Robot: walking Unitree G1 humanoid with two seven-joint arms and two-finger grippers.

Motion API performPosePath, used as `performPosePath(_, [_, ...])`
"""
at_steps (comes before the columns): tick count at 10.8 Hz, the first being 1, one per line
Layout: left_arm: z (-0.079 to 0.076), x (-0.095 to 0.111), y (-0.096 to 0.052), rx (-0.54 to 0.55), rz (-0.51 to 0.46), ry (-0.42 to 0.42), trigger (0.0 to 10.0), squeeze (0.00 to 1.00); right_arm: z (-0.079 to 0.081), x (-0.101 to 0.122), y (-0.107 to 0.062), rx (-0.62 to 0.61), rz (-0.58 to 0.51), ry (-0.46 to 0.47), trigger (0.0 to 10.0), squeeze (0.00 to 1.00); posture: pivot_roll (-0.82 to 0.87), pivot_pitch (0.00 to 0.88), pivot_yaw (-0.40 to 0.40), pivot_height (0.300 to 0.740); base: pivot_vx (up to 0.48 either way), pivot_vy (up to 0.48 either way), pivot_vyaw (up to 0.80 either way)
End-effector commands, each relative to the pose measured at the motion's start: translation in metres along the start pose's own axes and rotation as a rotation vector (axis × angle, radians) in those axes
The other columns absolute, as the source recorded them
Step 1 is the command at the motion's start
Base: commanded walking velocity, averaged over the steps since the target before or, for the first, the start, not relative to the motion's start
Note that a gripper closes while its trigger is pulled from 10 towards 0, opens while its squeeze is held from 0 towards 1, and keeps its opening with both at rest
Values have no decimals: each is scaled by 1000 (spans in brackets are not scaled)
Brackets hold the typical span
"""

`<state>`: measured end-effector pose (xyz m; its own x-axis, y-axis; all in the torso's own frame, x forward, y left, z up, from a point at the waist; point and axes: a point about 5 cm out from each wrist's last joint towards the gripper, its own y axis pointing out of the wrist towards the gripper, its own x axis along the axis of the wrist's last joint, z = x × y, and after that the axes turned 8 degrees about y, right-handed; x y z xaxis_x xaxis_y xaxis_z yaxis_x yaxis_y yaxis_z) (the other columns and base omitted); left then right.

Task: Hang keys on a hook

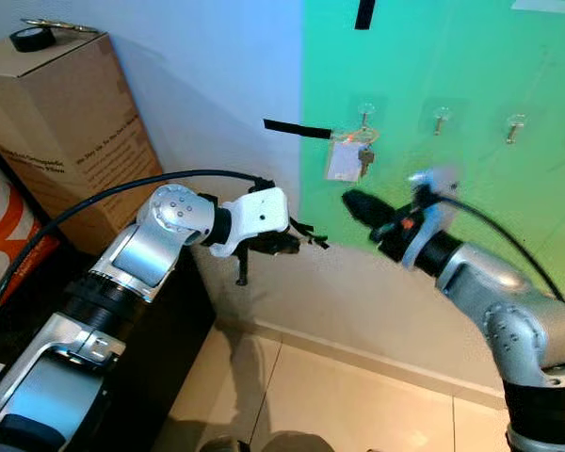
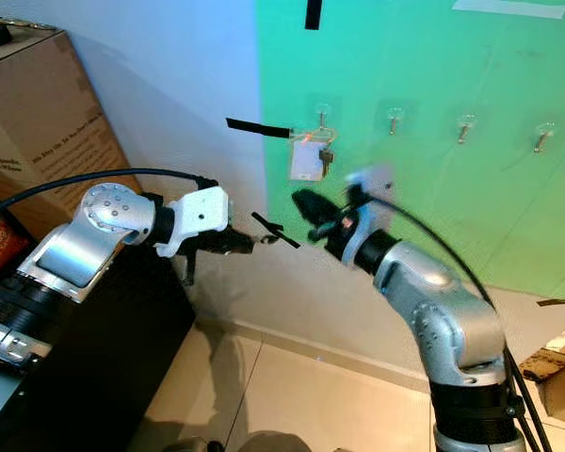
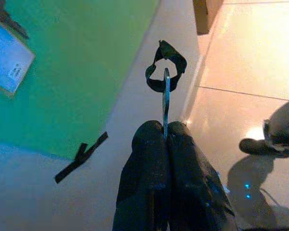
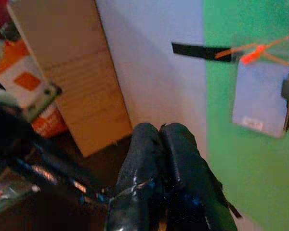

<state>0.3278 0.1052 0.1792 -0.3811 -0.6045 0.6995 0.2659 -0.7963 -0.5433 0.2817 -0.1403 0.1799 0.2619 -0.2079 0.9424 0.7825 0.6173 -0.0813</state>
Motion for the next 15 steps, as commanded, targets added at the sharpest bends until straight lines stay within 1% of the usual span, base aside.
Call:
performPosePath(1, [8, 1, -6, 45, -1, -4, 0, 0, 3, -1, 0, -3, 17, -5, 10000, 600, -130, 0, 53, 740, 0, 0, 0])
performPosePath(2, [9, 1, -6, 49, -5, -4, 0, 0, 6, -3, -1, 12, 12, 16, 10000, 1000, -130, 0, 54, 740, 0, 0, 0])
performPosePath(4, [11, 3, -5, 78, -11, 10, 0, 0, 12, -4, -2, 54, 4, 38, 10000, 1000, -130, 0, 55, 740, 0, 0, 0])
performPosePath(5, [14, 2, -5, 119, 2, 52, 0, 0, 16, -4, -4, 88, -2, 54, 10000, 1000, -130, 0, 55, 740, 0, 0, 0])
performPosePath(9, [14, 2, -3, 148, -11, 87, 0, 0, 26, -3, -1, 117, -9, 71, 10000, 1000, -130, 0, 56, 740, 0, 0, 0])
performPosePath(10, [14, 1, -2, 163, -14, 110, 0, 0, 24, -2, -2, 103, -11, 66, 10000, 1000, -130, 0, 57, 740, 0, 0, 0])
performPosePath(11, [13, -1, -1, 185, 2, 163, 0, 0, 22, -2, -2, 84, -16, 63, 10000, 1000, -132, 0, 59, 740, 0, 0, 0])
performPosePath(12, [8, -3, 2, 239, -26, 200, 0, 0, 18, 1, -4, 56, -35, 68, 10000, 1000, -133, 0, 58, 740, 0, 0, 0])
performPosePath(13, [5, -2, 4, 273, -61, 192, 0, 0, 17, 3, -5, 48, -47, 76, 10000, 1000, -133, 0, 57, 740, 0, 0, 0])
performPosePath(14, [4, -6, 5, 302, -61, 180, 0, 0, 17, 5, -5, 55, -53, 79, 10000, 1000, -130, 0, 53, 740, 0, 0, 0])
performPosePath(15, [5, -8, 4, 318, -53, 202, 0, 0, 18, 5, -5, 57, -53, 80, 10000, 1000, -129, 0, 55, 740, 0, 0, 0])
